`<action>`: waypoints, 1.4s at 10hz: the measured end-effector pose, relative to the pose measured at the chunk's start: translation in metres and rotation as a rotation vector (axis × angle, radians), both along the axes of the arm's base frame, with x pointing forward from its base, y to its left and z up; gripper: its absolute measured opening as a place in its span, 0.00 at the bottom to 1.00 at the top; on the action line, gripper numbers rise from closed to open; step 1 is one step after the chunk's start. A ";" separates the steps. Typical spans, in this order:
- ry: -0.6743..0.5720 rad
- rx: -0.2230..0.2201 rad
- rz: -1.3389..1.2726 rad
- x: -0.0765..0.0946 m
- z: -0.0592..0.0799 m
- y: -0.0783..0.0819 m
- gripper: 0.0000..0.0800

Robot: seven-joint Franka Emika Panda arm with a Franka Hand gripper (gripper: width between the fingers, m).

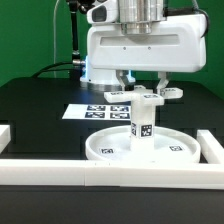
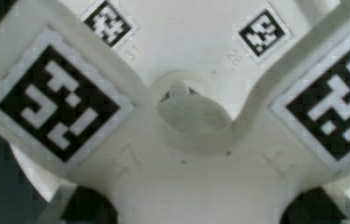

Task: Assemble round table

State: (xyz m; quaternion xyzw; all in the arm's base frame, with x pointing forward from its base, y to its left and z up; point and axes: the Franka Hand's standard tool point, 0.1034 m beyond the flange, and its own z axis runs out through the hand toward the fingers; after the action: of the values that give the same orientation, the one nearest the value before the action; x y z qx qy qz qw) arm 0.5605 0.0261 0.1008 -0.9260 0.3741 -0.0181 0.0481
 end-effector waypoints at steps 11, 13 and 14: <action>0.058 0.116 -0.829 -0.001 -0.001 0.010 0.56; 0.072 0.137 -0.964 -0.001 -0.001 0.009 0.56; 0.070 0.153 -1.018 0.000 -0.001 0.008 0.56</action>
Offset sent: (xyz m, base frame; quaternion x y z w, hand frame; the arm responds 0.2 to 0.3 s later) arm -0.0104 0.0015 -0.0097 0.0253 -0.0109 0.2885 0.9571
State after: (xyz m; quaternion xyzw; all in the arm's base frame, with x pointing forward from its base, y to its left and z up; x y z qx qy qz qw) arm 0.5603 0.0344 0.0999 -0.6203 0.7792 0.0192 0.0880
